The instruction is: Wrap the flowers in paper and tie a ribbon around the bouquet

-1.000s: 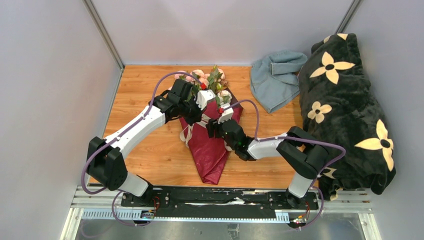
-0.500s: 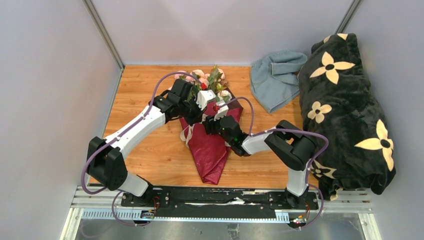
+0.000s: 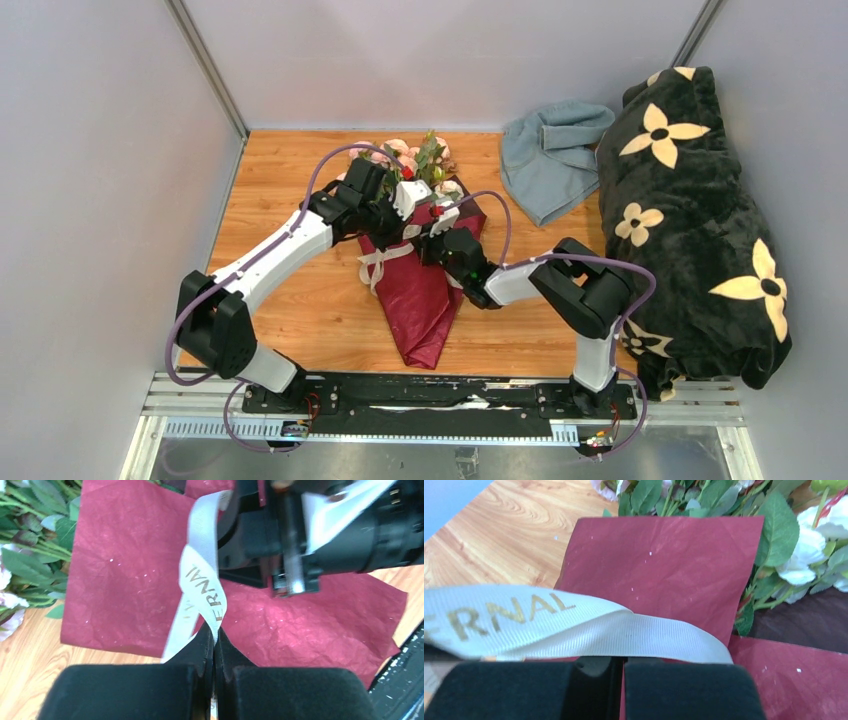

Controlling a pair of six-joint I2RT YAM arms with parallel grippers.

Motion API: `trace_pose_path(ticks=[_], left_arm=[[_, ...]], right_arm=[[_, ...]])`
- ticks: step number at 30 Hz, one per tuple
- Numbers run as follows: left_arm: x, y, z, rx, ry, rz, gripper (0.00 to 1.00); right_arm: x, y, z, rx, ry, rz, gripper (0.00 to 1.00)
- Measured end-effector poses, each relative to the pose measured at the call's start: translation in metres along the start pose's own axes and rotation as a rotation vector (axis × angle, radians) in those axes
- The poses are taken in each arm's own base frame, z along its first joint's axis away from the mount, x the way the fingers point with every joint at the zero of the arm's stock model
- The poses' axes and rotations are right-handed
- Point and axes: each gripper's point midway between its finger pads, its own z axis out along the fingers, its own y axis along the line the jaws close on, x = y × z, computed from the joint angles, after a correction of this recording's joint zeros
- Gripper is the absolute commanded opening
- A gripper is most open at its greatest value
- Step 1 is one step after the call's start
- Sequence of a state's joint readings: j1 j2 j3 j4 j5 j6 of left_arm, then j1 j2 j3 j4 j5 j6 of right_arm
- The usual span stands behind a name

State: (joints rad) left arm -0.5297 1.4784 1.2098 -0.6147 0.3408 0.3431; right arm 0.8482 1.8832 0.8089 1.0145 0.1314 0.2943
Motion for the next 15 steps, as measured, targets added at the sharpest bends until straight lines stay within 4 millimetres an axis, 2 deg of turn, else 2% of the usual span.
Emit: trace_pose_path(ticks=[4, 5, 10, 13, 15], left_arm=[[0.006, 0.014, 0.003, -0.072, 0.031, -0.001, 0.00], [0.008, 0.020, 0.005, -0.099, 0.044, -0.001, 0.03], [0.024, 0.037, 0.023, -0.144, 0.117, 0.009, 0.50], [0.031, 0.030, 0.026, -0.090, 0.146, 0.031, 0.68], [0.030, 0.023, 0.021, -0.048, 0.156, 0.059, 0.74]], right_arm=[[0.012, 0.001, -0.018, -0.044, 0.085, 0.016, 0.00], [0.014, 0.002, -0.023, -0.057, 0.110, 0.022, 0.00], [0.032, 0.013, -0.045, -0.181, 0.272, 0.116, 0.00], [0.051, 0.004, -0.057, -0.194, 0.381, 0.180, 0.00], [0.060, -0.001, -0.063, -0.195, 0.436, 0.206, 0.00]])
